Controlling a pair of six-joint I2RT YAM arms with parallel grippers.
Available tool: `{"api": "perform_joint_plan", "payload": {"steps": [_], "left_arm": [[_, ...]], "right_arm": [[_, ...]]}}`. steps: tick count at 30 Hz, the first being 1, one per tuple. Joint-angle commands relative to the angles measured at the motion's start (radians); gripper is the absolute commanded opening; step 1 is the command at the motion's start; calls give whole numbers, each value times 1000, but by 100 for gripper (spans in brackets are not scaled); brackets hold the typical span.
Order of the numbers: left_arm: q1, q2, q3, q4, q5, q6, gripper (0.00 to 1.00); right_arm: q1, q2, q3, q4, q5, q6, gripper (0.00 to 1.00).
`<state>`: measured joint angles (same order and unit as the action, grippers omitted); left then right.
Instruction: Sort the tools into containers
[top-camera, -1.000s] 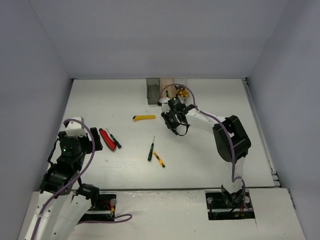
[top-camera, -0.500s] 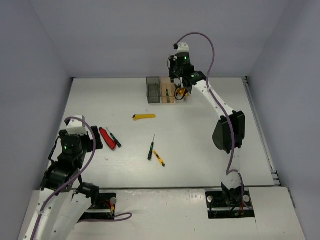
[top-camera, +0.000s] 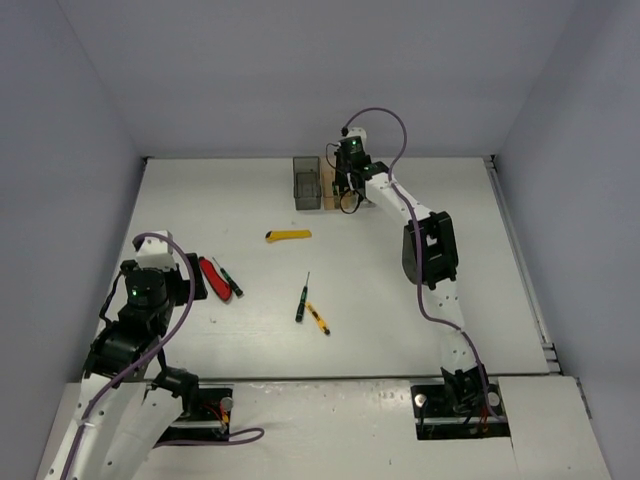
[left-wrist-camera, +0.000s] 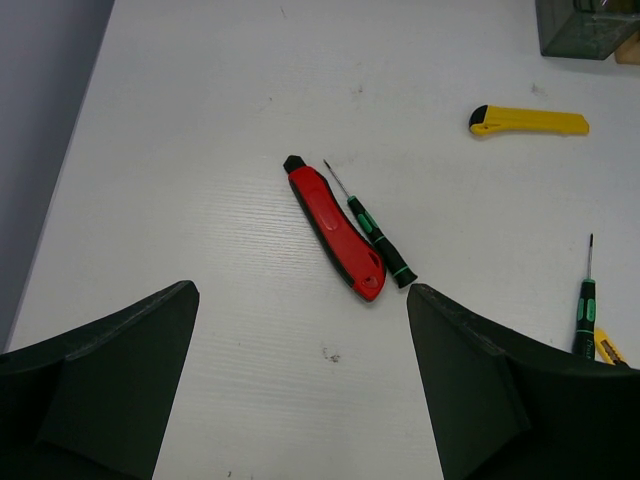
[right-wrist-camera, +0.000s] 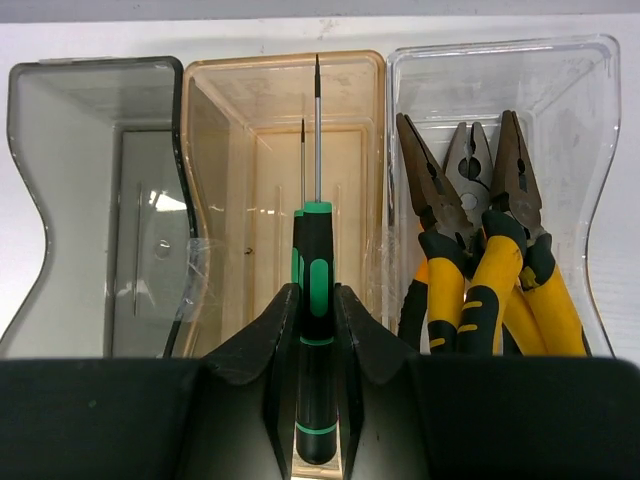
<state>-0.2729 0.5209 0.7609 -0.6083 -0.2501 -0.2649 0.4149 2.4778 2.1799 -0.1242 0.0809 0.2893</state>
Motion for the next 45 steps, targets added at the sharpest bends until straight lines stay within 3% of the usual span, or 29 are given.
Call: {"api": "perform_joint_plan", "payload": {"steps": [1,4,9,13,16,22,25,30,37,45], "left_arm": [[8,26,32,37,14,-1,82],[8,38,34,35,16,-4,82],[8,87,55,24,41,-16,82],[-2,178,119,-7,145,-58,82],[-72,271,171,-10,190,-141,82],[-356,558,265,-4,14,-253,82],[-420,698,299,-1,5,-319,81],[-537,901,361,32,0,-370,70],[-597,1073,385,83,52,-399,59],[-600,1167,401,124,77,-413,54]], "right_arm": [[5,-49,38,71,-15,26,15],[5,-61,26,76,-23,32,34],[7,-152,-34,78,-19,16,46],[6,-300,-160,79,1,3,47],[4,-490,-310,81,22,-11,47],[-4,-803,-677,89,48,-12,47],[-10,-991,-897,95,65,7,47],[-14,-1199,-1115,105,62,39,47],[-20,-1429,-1344,105,63,60,48],[-23,-1514,-1414,105,65,72,48]]}}
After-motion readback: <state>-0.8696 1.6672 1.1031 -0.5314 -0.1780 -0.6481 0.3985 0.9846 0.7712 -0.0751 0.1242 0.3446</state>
